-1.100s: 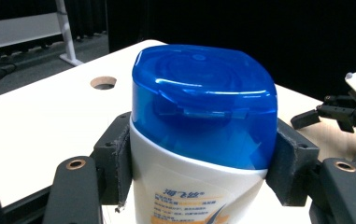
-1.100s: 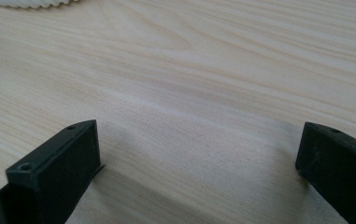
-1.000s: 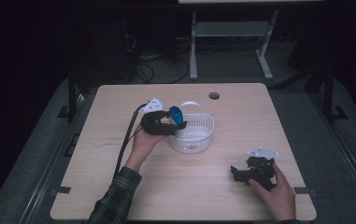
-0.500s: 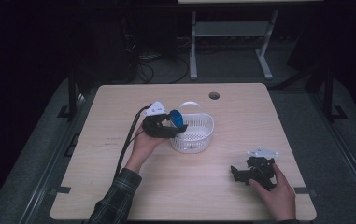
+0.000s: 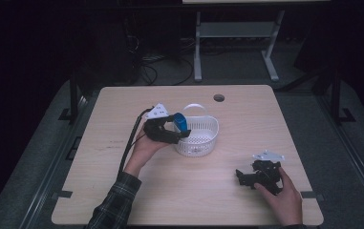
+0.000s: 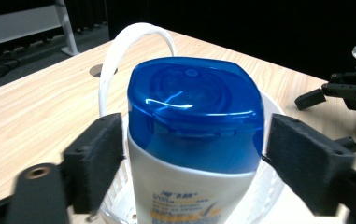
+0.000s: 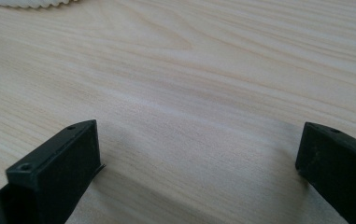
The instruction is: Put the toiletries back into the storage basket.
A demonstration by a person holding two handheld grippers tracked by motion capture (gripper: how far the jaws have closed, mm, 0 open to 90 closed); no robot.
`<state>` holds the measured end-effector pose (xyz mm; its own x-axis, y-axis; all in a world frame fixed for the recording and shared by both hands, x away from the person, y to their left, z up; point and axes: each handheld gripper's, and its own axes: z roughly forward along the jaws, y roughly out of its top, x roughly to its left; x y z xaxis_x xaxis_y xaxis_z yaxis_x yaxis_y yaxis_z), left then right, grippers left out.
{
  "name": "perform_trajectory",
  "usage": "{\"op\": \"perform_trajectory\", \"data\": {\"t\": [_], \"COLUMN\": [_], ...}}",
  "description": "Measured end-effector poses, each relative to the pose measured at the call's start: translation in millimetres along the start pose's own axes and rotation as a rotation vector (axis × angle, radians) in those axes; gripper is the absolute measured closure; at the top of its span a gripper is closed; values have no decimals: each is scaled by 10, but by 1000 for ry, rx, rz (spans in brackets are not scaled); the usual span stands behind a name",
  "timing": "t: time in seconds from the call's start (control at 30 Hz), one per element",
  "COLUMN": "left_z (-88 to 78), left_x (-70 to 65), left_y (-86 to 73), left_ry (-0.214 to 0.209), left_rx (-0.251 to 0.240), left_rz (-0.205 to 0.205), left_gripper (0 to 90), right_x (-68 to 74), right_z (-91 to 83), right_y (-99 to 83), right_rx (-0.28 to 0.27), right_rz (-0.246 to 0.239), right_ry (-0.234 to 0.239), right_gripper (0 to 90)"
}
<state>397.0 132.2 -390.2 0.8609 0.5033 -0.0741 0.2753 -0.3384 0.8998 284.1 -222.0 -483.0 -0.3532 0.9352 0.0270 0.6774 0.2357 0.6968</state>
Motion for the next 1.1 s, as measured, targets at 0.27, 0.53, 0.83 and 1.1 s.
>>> {"op": "perform_trajectory", "data": {"t": [0.27,0.53,0.83,1.1], "left_z": [-153,-345,-554,-743], "left_x": [-17,-34,-83,-106], "left_y": [11,-30,-83,-219], "left_ry": [43,72,87,109], "left_rx": [53,76,85,98], "left_rz": [21,16,18,12], "left_gripper": [141,141,142,142], "right_x": [0,0,0,0], "right_z": [0,0,-1,-1], "right_y": [0,0,0,0], "right_rx": [0,0,0,0], "right_rz": [0,0,0,0], "right_ry": [0,0,-1,2], "right_gripper": [0,0,0,0]}}
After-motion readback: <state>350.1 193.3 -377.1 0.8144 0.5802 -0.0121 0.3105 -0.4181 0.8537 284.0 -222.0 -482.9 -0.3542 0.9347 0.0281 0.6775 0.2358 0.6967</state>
